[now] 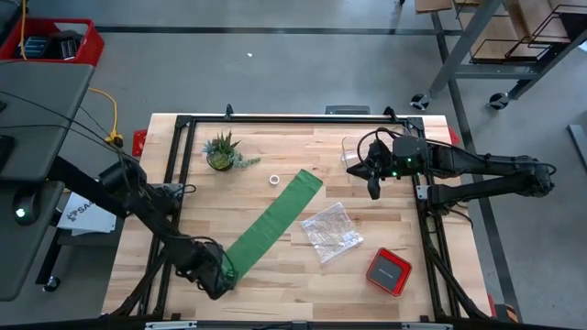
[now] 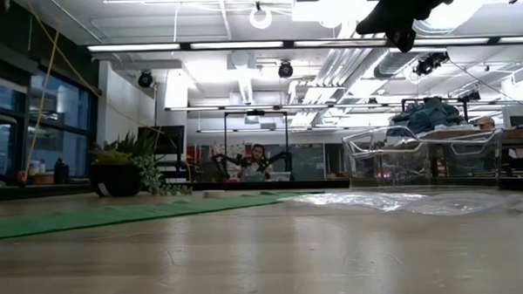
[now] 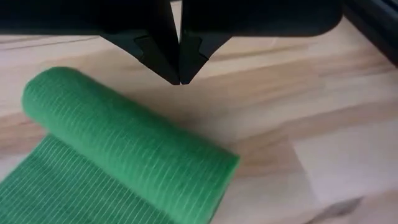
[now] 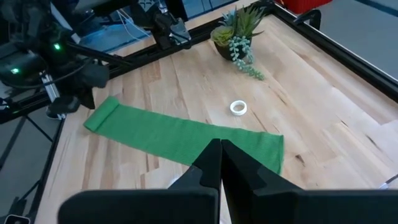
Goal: Roll bandage
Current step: Roll the green bandage
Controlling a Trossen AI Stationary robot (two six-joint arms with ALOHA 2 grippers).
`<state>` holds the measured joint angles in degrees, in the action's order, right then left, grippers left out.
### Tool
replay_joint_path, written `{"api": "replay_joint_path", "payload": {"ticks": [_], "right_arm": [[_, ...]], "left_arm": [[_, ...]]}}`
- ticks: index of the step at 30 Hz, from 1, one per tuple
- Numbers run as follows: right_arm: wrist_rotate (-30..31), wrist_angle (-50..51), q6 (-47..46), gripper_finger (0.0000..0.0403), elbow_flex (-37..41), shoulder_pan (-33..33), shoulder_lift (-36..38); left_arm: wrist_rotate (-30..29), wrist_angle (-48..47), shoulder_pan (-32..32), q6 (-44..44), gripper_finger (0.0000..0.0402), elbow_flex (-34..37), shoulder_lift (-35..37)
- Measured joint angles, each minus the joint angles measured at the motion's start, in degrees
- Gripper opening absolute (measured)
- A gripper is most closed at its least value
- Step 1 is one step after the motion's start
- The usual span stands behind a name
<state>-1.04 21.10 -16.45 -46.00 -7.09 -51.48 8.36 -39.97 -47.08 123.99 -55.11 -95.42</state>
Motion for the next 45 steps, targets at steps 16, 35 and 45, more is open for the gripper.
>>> {"api": "replay_joint_path", "payload": {"ticks": [16,35,45], "right_arm": [[0.0,0.0,0.0,0.0,0.0,0.0,0.0],[-13.7,-7.9,-19.4,0.0,0.0,0.3,-10.1],[-20.0,-16.3,-14.8,0.0,0.0,0.5,-17.8]], "left_arm": [[-26.6,-2.3,22.4,-34.5,0.0,-4.5,11.9],[-22.5,-11.7,26.3,-42.5,0.0,-8.4,18.1],[-10.7,-7.9,33.8,-49.3,0.0,-8.3,8.0]]}}
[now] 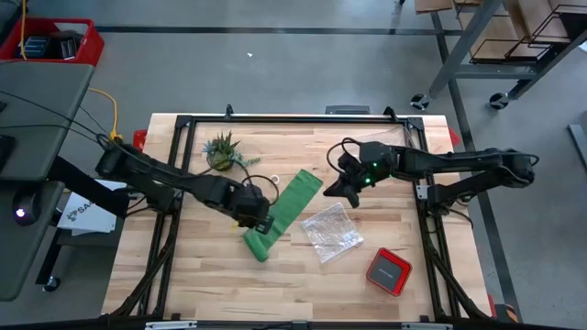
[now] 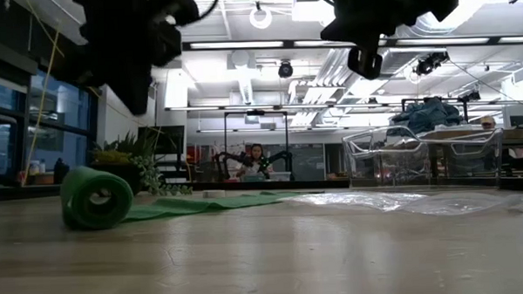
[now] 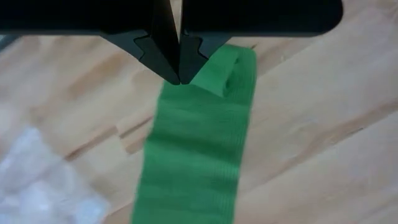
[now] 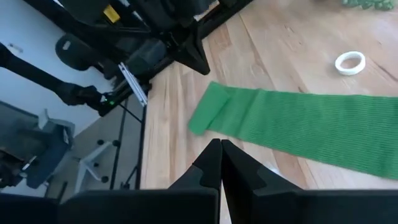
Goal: Roll bandage
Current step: Roll the green bandage
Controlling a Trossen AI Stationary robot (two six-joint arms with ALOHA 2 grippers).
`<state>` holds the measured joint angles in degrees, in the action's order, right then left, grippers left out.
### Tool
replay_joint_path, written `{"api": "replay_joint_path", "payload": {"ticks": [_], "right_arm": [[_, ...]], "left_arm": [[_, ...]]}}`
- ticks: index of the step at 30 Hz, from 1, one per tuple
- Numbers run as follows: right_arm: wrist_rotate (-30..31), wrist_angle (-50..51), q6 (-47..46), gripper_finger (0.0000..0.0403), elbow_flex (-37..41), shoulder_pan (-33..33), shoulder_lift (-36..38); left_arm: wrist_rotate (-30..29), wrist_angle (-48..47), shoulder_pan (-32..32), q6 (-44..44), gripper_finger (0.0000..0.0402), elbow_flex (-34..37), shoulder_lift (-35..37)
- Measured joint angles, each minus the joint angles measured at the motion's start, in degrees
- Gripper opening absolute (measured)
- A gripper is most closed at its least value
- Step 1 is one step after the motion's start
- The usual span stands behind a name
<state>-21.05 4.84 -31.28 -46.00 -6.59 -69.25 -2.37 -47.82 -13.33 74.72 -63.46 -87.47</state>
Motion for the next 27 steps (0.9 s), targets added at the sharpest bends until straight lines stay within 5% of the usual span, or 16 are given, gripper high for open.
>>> {"api": "replay_joint_path", "payload": {"ticks": [10,20,24,27], "right_arm": [[3.1,1.0,1.3,0.0,0.0,0.7,-2.4],[3.0,-12.2,-14.0,0.0,-5.7,-1.5,-24.7],[0.4,-5.6,-5.2,0.0,-15.3,-1.6,-33.7],[5.8,6.3,3.2,0.0,-23.2,-1.1,-39.4]], "left_arm": [[3.5,11.4,-0.2,4.8,0.0,0.0,-12.1],[-1.6,9.2,-1.6,8.1,0.0,0.0,-7.8],[-3.3,6.9,-1.9,7.7,0.0,0.0,-6.1],[-3.5,6.9,-2.5,6.6,0.0,0.0,-5.4]]}}
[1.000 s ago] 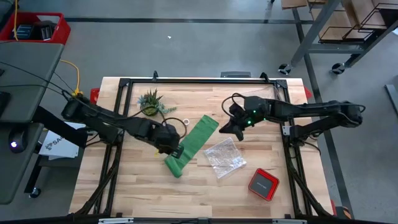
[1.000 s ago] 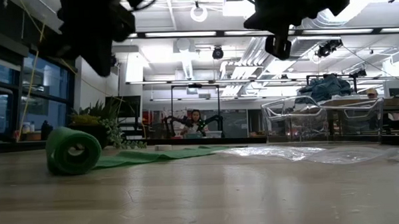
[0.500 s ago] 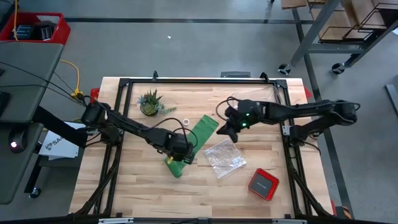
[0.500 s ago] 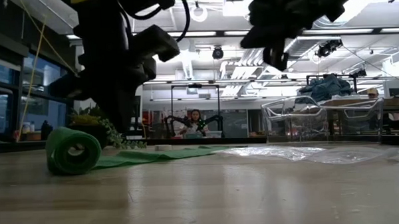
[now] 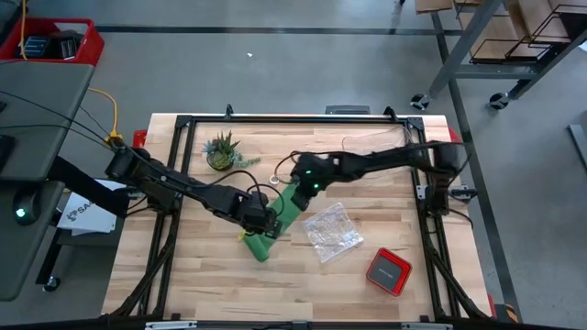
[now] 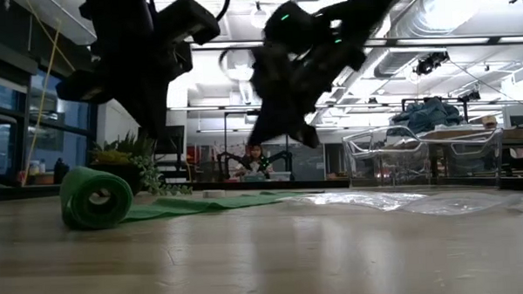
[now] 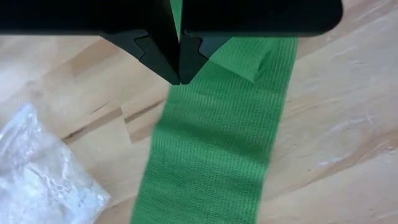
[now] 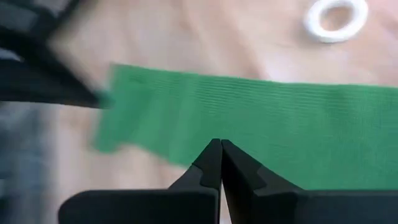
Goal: Roll bandage
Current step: Roll the green bandage
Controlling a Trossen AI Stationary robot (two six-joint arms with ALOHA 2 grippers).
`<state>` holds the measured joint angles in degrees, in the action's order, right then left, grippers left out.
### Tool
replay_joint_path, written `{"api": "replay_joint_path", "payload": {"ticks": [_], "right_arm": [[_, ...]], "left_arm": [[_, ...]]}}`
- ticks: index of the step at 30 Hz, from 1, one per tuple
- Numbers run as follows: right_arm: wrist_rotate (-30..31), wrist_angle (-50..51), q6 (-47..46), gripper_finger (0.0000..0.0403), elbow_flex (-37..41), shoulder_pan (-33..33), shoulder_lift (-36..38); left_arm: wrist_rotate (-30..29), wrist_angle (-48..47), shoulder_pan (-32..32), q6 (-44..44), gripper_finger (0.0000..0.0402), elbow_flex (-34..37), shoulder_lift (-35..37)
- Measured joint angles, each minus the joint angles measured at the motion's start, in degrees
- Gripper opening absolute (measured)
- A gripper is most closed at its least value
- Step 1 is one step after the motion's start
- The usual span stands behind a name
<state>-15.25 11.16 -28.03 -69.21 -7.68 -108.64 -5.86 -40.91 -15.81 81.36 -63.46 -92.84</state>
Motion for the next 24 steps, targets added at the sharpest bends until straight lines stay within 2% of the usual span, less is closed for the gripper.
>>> {"api": "replay_joint_path", "payload": {"ticks": [3,5,10,16,24], "right_arm": [[7.6,9.0,5.1,0.0,-5.1,-0.1,-4.5],[9.7,10.7,6.1,0.0,-7.2,-0.2,-6.4],[4.1,8.9,15.8,0.0,-7.7,-0.7,-8.3],[3.7,11.2,16.5,0.0,-7.5,-0.7,-10.4],[4.1,11.8,16.2,0.0,-7.7,-0.7,-11.6]], "left_arm": [[-0.6,-0.3,-0.5,0.0,0.0,0.0,0.6],[-1.5,-0.7,-0.9,0.7,0.0,0.0,0.7],[-4.4,-1.3,-1.3,2.0,0.0,0.0,0.6],[-5.0,0.7,-1.1,1.7,0.0,0.0,0.2],[1.9,5.1,-0.1,0.7,0.0,0.0,-5.1]]}}
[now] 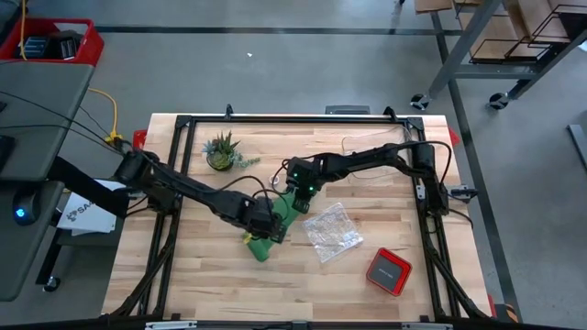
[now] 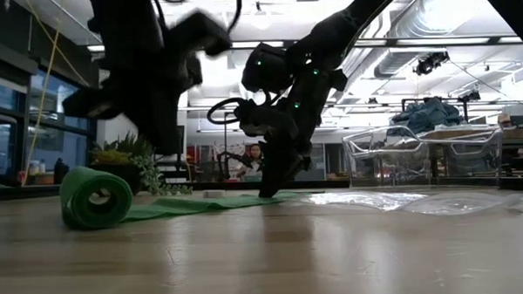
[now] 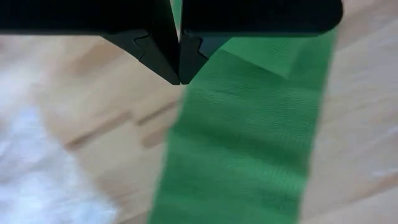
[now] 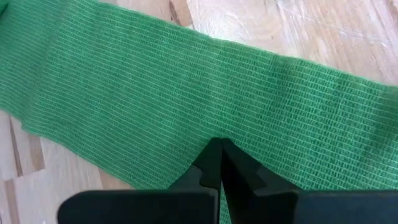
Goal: Roll bandage
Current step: Roll the green bandage
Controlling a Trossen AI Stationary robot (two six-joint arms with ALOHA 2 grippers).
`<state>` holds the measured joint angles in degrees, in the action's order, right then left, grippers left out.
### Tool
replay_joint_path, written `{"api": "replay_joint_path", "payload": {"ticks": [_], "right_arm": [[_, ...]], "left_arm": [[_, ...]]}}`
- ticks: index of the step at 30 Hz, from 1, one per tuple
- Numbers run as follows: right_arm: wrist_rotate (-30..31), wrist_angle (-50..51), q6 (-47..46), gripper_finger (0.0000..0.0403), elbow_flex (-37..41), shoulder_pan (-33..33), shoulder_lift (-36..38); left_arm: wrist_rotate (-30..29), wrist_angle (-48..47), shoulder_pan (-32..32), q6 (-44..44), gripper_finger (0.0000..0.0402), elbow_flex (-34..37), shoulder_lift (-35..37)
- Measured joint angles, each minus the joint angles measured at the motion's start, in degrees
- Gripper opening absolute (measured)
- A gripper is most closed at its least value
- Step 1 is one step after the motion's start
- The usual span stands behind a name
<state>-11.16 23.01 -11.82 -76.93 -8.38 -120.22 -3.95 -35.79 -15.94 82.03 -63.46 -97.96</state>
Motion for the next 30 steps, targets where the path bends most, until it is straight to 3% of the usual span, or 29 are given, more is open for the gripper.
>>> {"api": "replay_joint_path", "payload": {"ticks": [8,15,30], "right_arm": [[0.2,0.1,-0.1,0.0,0.0,0.0,0.0],[0.5,0.2,-0.1,0.0,0.0,0.0,-0.1],[0.6,0.3,0.3,0.0,0.1,-0.3,-0.1]], "left_arm": [[4.8,-0.8,-0.9,3.0,0.0,0.0,-4.6],[5.2,-5.7,-3.4,8.8,0.0,0.0,-3.1],[8.9,-12.8,-18.5,28.5,0.0,0.0,0.3]]}}
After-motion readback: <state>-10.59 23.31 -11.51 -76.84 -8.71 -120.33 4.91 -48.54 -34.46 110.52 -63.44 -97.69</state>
